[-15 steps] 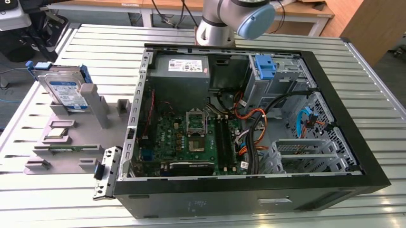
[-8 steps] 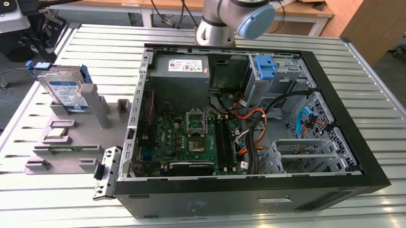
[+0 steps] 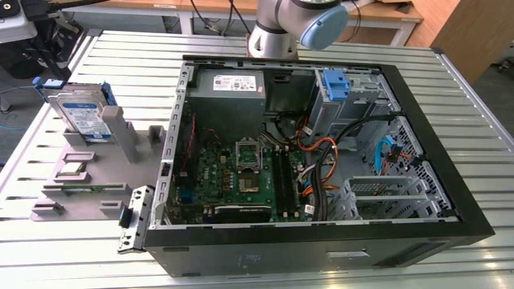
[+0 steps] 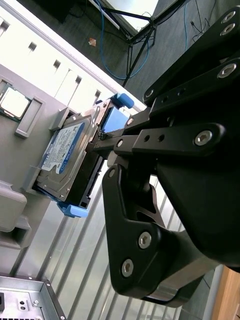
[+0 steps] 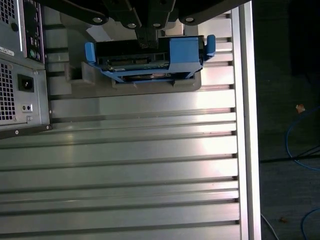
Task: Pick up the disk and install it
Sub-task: 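Pick up the disk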
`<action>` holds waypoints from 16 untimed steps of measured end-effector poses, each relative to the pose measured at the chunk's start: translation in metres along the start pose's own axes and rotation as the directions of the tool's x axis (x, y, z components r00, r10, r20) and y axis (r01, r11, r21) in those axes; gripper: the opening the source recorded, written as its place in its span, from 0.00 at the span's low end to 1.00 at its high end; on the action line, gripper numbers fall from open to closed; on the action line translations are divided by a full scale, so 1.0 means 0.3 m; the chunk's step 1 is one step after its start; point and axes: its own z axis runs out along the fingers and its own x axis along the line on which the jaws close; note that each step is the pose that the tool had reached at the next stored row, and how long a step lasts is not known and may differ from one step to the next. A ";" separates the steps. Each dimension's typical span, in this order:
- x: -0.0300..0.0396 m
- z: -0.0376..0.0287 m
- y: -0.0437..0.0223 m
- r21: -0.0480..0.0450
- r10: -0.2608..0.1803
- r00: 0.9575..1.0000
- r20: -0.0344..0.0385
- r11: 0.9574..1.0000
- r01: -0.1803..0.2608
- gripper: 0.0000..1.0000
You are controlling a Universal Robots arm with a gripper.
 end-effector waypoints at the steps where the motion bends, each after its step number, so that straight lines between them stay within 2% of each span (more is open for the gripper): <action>1: 0.000 0.000 0.000 0.000 0.000 1.000 0.000 1.000 0.000 0.10; 10: 0.000 0.001 0.000 0.000 -0.005 1.000 0.000 1.000 0.005 0.10; 16: 0.000 0.003 0.000 0.000 -0.068 0.998 -0.003 0.998 0.068 0.10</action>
